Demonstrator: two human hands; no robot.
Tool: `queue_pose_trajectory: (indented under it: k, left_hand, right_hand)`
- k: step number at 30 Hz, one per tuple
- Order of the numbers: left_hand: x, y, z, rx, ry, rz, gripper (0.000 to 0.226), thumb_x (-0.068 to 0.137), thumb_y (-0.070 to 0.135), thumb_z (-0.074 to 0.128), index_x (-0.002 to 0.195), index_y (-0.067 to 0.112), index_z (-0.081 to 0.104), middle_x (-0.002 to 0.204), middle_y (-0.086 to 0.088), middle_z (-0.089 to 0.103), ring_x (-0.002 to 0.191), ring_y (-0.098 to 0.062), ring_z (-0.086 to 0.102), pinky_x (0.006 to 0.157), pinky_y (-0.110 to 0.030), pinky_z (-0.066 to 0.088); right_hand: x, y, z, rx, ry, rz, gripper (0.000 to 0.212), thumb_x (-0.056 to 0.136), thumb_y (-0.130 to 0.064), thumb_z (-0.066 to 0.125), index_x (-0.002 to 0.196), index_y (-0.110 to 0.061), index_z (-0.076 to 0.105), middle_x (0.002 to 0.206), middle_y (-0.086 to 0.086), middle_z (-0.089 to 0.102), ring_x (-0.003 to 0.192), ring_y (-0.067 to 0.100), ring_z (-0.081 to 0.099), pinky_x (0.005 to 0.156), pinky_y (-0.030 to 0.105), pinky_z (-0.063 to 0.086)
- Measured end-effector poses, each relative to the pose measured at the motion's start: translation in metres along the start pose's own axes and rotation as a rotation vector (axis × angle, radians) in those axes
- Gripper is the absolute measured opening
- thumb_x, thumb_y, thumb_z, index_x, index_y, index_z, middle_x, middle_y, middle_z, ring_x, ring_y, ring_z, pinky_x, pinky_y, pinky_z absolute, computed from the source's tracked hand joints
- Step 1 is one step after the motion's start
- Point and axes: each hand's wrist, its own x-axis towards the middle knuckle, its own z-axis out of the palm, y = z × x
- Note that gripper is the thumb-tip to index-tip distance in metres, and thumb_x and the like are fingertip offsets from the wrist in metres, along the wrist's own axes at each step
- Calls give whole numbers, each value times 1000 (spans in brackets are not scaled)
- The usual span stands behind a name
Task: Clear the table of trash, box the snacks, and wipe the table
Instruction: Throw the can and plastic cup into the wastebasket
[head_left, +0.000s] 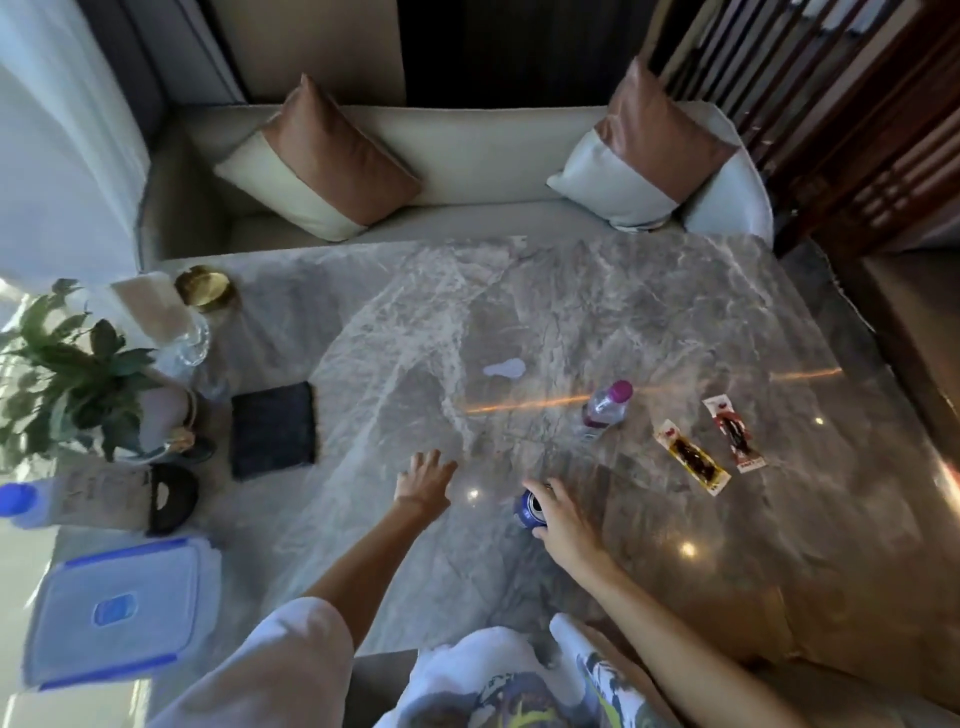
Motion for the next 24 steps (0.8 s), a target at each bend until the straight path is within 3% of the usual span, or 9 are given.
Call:
queue_pose_trajectory:
  k: [6,9,12,18,21,24]
  left_hand:
    - [-56,-9,35,-314,140,-276,47,88,24,64,133,20,49,137,-8,45,128,-30,40,100,-43,48]
    - [-97,-2,54,-443,257,-435,44,87,26,66,129,19,53,133,-9,49,124,-30,44,101,-38,45]
    - [-145,11,77,-567,376,-613,45,84,30,68,126,21,54,132,-7,49,122,-28,45,102,-38,43]
    - [-237,58,135,-791,568,-977,36,78,25,73,112,16,63,120,-11,57,114,-33,52,95,-37,39]
    - [-272,73,164,-898,582,-1112,35,75,25,75,107,14,65,116,-14,59,107,-35,55,92,-36,43]
    - [-299,80,191,-974,583,-1224,38,74,27,77,109,17,64,117,-12,58,106,-31,53,91,-32,42]
  right_hand:
    - [2,9,-9,-71,-27,-129,64,81,-5,71,137,-22,45,138,4,45,124,25,53,100,33,48]
    - [2,11,-11,7,-80,-212,67,76,-6,77,136,-20,49,134,6,51,122,24,54,101,28,45]
    - [0,11,-7,184,-208,-297,69,70,-3,80,132,-17,52,125,7,59,114,25,59,97,29,47]
    - [-13,-14,20,393,-507,-332,63,72,-6,82,127,-20,54,121,9,61,110,29,62,99,46,51]
    - [-27,-31,36,481,-658,-299,65,75,-5,80,131,-19,51,126,15,60,115,33,61,100,53,51]
    - [-41,-46,54,500,-747,-304,64,75,-4,80,131,-16,51,126,14,61,113,31,64,96,49,55]
